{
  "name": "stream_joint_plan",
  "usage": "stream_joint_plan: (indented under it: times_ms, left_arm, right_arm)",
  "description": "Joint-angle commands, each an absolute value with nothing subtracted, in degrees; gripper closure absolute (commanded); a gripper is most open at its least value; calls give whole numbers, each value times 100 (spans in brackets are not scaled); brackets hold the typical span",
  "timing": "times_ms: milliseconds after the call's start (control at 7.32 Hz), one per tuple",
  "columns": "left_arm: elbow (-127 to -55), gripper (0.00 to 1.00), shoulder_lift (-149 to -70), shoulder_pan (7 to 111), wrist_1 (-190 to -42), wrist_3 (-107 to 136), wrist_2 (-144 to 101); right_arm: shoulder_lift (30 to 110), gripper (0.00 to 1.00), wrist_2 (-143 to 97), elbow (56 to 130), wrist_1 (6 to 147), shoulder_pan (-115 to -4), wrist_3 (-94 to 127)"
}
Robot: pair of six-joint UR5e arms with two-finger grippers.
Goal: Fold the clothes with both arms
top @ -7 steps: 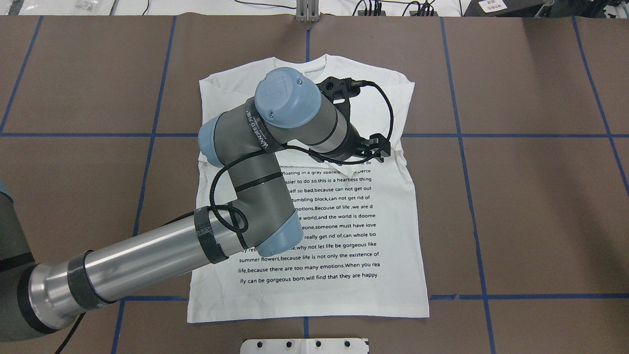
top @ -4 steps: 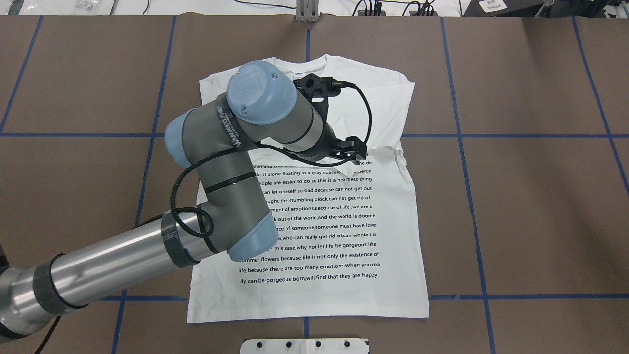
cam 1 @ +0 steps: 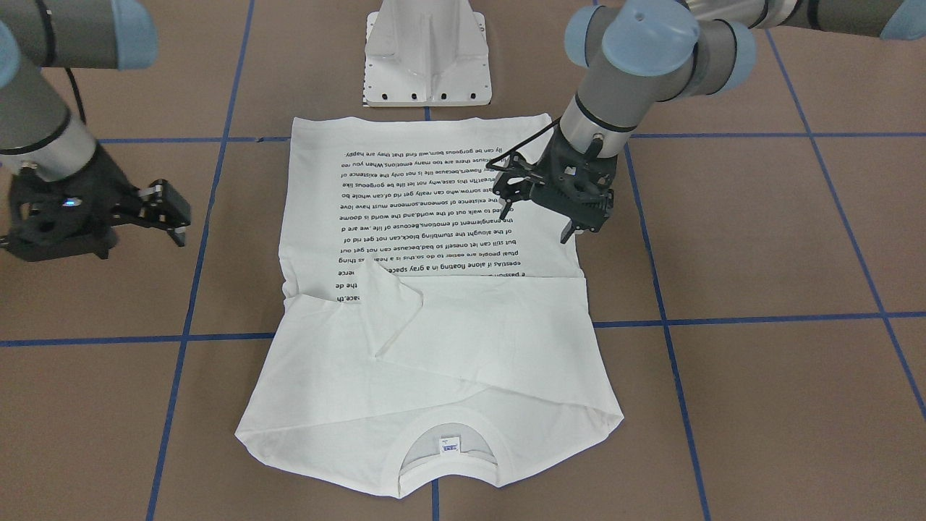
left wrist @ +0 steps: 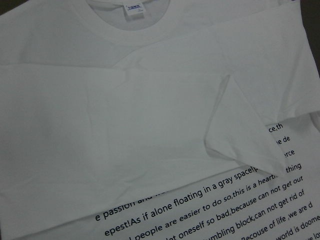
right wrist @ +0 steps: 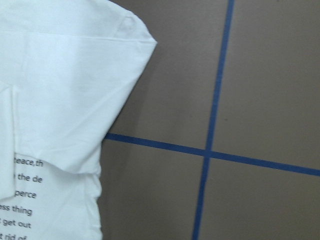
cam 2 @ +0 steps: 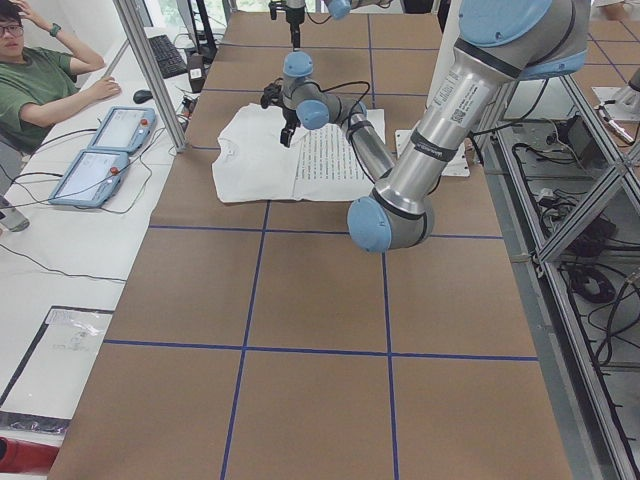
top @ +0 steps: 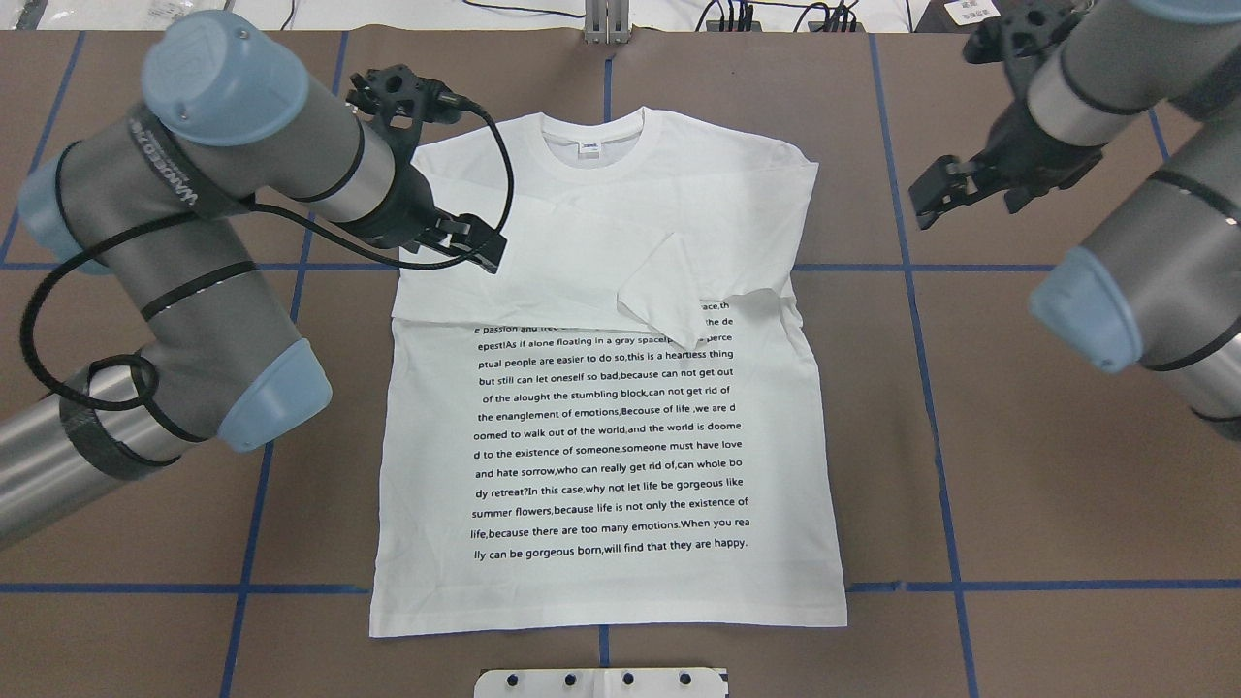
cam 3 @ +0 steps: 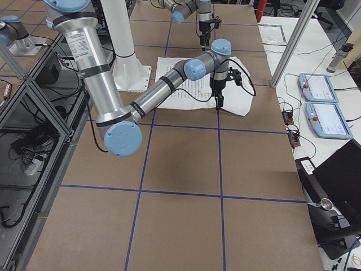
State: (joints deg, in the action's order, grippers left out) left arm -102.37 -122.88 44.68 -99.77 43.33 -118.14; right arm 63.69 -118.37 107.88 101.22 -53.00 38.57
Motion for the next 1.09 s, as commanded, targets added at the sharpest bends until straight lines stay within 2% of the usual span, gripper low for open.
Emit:
stream_joint_plan:
  times_ms: [0,273,547,820,956]
  left_arm:
    - [-10310,0,-11797,4972,-9975,3134,-12118]
    - [-10310,0,-11471,5359,-10037,2447,-12479]
    - [-10309,0,-11312,5572,-10046,2075,-12735]
    - [-10301,0,-11311,5572,-10046,2083,-12735]
    - [-10309,0,-11303,5572,-10046,2118,-12735]
  right_arm:
    - [5183,0,-11059,9849,10116,-4336,5075]
    - [4188,0,-10505,8724,10099,-3834,5719]
    - [3545,4,-10066,7713,9890,-3491,5993]
    - [3332,16,-9775,6719,8680,-3270,6309]
    - [3340,23,-9765,6680,8631,-3217,6311]
